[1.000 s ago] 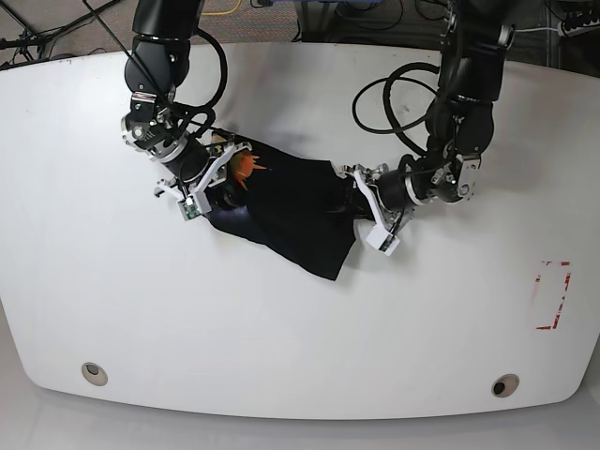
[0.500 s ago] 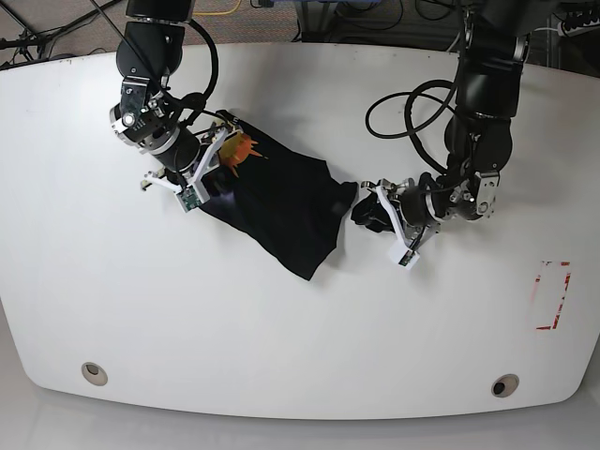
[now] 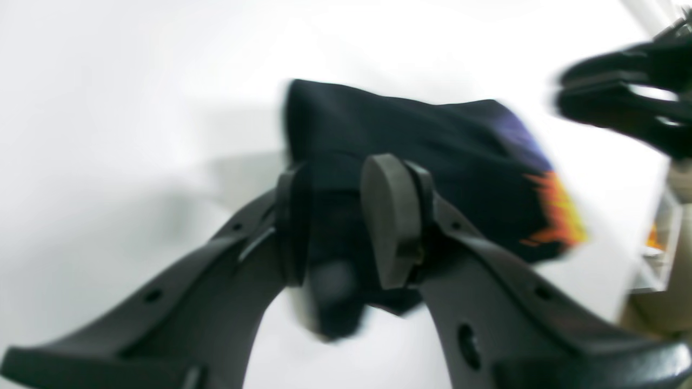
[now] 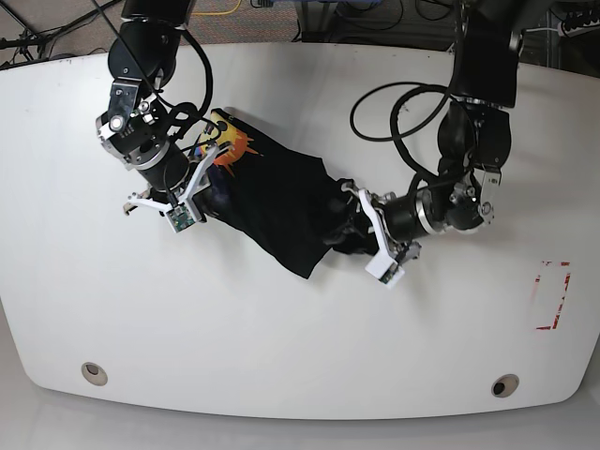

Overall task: Fold the T-shirt properly
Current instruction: 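Grasp opposite ends of the folded shirt with both grippers, then fold the shirt end with the right gripper over toward the left gripper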

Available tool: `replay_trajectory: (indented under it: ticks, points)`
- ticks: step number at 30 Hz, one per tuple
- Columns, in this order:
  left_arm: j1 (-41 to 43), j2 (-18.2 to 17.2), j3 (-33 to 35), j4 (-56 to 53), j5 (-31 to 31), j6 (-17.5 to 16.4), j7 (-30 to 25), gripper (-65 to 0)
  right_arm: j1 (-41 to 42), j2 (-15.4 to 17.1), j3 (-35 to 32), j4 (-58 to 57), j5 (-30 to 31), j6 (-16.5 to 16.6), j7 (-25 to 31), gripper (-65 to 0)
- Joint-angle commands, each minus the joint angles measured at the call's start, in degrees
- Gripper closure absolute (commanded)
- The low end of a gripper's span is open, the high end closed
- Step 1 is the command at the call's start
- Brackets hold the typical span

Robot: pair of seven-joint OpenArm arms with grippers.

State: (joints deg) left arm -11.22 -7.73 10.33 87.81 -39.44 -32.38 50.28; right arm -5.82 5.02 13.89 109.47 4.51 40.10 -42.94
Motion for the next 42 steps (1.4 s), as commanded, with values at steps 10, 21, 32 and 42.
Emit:
replay_trajectory:
  ticks: [10, 21, 32, 42]
  points:
    - [3.7, 6.5, 9.4, 2.7, -1.3, -0.4, -1.5, -18.3, 2.3, 4.3, 0.1, -11.8, 0.7, -0.1, 6.9, -8.7]
    - [4.3, 7.6, 11.1, -6.7, 4.2, -0.3, -5.2, -18.3, -3.6, 3.9, 0.0, -16.8, 1.2, -0.1, 12.1, -8.7]
    - [-0.6, 2.4, 9.5, -9.9, 8.1, -0.5, -5.2, -18.3, -9.3, -3.1, -0.9, -10.7, 0.7, -0.1, 11.7, -8.7]
    - [-4.4, -1.8, 9.4, -5.4, 7.7, -0.5, -3.6, -18.3, -11.3, -8.0, -7.5, -8.6, 0.7, -1.3, 10.2, -8.7]
